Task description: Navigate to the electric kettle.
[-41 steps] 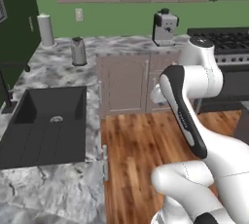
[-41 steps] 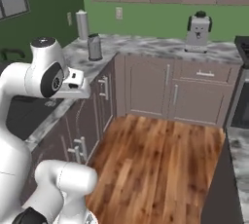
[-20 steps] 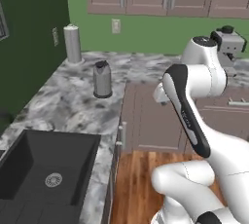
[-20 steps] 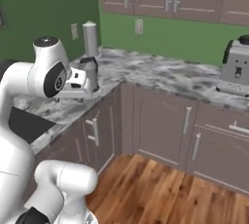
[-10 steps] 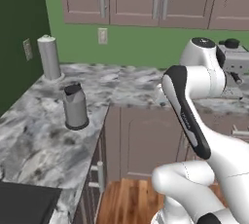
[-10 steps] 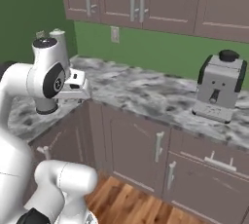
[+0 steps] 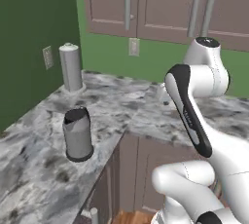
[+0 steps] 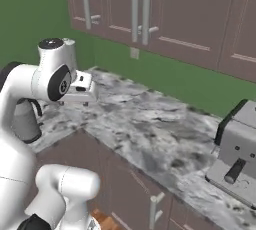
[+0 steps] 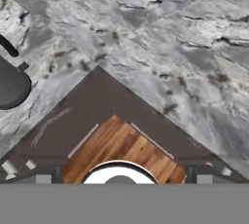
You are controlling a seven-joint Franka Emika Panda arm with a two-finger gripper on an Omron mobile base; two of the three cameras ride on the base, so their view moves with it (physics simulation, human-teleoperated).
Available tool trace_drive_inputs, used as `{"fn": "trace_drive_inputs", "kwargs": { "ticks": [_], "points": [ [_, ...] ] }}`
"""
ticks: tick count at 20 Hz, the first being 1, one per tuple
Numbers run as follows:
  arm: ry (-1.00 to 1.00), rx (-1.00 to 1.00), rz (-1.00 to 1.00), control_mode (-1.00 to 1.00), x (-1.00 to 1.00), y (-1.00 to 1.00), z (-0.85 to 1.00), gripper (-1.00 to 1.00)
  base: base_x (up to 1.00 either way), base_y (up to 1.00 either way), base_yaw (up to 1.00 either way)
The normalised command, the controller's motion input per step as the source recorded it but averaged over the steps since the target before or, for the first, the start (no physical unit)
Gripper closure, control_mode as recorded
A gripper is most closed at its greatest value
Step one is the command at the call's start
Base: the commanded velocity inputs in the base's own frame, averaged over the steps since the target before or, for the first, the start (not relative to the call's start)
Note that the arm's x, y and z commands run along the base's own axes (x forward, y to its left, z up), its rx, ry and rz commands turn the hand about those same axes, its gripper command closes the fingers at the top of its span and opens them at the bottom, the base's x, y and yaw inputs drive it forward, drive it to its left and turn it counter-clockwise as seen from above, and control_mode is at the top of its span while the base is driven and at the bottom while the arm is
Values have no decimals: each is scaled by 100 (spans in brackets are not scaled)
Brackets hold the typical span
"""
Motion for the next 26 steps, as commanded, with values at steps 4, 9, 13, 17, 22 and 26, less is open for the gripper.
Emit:
{"fn": "trace_drive_inputs", "kwargs": {
  "ticks": [4, 9, 13, 17, 22, 26],
  "points": [
    [0, 0, 0, 100, 0, 0, 0, -100, 88, -13, 72],
    [0, 0, 0, 100, 0, 0, 0, -100, 45, -5, 87],
    [0, 0, 0, 100, 0, 0, 0, -100, 31, -13, 90],
    [0, 0, 0, 100, 0, 0, 0, -100, 85, -53, 60],
    [0, 0, 0, 100, 0, 0, 0, -100, 88, -72, 44],
    [0, 0, 0, 100, 0, 0, 0, -100, 76, -4, 16]
  ]
}}
